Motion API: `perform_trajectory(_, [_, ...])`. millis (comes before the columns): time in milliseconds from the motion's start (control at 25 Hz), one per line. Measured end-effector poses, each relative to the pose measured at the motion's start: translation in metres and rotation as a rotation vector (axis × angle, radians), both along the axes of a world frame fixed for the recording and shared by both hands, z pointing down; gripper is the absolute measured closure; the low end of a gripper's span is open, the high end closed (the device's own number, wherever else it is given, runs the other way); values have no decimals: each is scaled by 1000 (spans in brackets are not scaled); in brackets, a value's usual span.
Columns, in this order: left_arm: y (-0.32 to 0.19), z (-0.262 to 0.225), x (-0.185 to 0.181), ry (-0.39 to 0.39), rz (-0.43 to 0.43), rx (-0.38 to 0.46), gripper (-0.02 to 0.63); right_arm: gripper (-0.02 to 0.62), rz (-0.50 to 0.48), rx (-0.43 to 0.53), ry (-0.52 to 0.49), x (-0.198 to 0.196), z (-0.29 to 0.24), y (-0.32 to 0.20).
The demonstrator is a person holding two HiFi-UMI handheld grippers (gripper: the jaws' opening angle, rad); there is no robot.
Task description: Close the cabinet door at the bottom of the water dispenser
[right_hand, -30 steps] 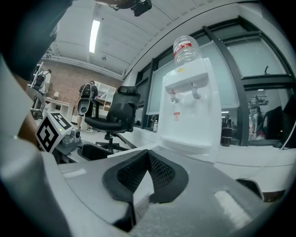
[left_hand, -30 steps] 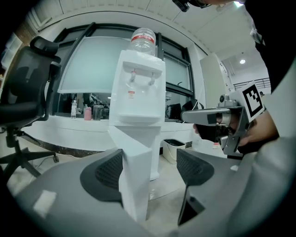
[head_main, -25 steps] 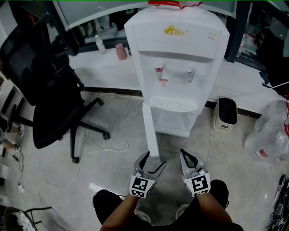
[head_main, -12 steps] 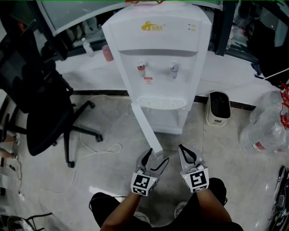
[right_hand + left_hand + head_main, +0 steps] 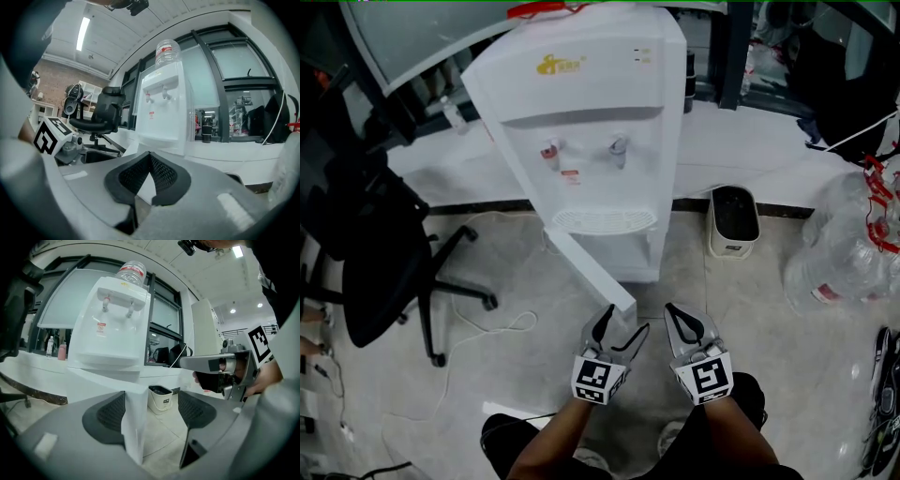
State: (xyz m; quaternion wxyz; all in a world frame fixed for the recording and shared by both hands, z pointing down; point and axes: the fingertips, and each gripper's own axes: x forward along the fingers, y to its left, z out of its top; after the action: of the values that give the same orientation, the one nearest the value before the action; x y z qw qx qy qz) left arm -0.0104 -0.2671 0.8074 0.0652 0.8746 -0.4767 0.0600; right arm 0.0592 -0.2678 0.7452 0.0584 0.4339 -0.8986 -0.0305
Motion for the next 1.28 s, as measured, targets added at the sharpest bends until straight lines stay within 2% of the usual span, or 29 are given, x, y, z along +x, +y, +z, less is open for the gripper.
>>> perform_trajectory(320, [-17,-4,21,-12,18,11,233,591,37,-33,3,22,11,-5])
perform_trajectory(640, [-35,-3,38,-41,74,-3,236,591,25,-70,-26,20,18,-8])
perform_trajectory(840, [-50,-5,44,-7,97,13,264,591,27,-67,-33,21,19,-9])
perform_trajectory(1280, [-84,-7,64,-16,152,16,259,591,40,-61,-51,30,14,-11])
